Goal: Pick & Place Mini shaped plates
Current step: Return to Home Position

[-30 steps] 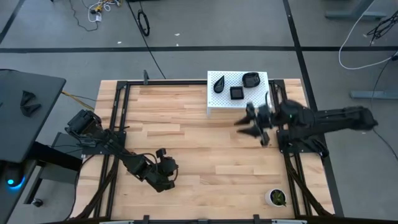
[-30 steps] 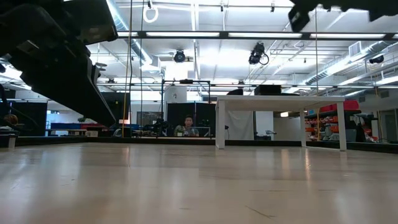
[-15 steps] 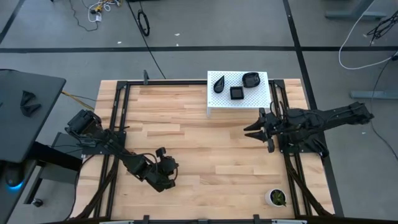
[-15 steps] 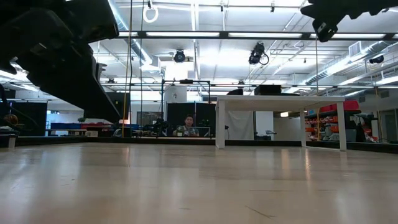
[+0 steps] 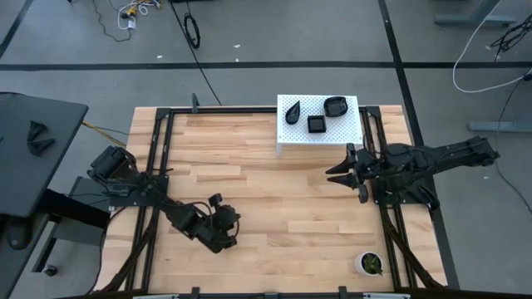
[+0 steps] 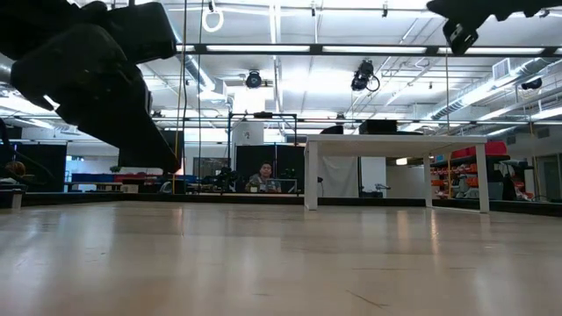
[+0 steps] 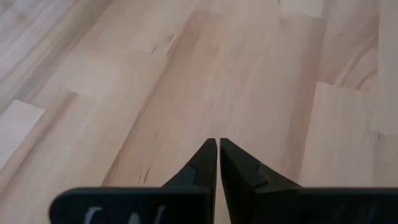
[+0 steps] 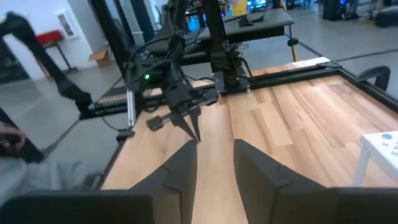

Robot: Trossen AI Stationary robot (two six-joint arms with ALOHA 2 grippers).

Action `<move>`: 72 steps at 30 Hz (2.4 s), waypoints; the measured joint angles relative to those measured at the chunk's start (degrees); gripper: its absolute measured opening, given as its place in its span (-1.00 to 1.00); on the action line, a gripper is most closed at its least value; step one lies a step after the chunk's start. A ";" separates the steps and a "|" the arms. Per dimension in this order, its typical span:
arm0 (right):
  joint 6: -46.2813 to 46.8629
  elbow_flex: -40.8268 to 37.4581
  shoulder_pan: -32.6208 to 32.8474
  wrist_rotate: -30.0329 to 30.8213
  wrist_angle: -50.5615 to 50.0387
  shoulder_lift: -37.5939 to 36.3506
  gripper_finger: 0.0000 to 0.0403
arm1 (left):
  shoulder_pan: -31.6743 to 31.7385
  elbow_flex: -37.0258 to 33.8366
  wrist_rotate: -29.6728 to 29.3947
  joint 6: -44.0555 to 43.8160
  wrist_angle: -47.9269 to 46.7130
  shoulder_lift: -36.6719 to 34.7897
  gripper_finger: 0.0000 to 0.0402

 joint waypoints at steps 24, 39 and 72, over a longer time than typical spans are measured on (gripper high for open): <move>-9.27 -26.29 -3.13 -4.10 19.71 -31.56 -0.46 | -0.01 -0.01 1.44 0.42 0.07 0.04 -0.87; -10.98 -30.17 -4.88 -2.78 9.77 -30.04 -0.46 | -0.01 -0.01 1.26 0.42 0.05 0.04 -0.87; -11.18 -30.11 -4.87 -2.79 9.95 -29.96 -0.46 | 12.86 -46.28 25.55 31.11 40.74 -62.84 -0.98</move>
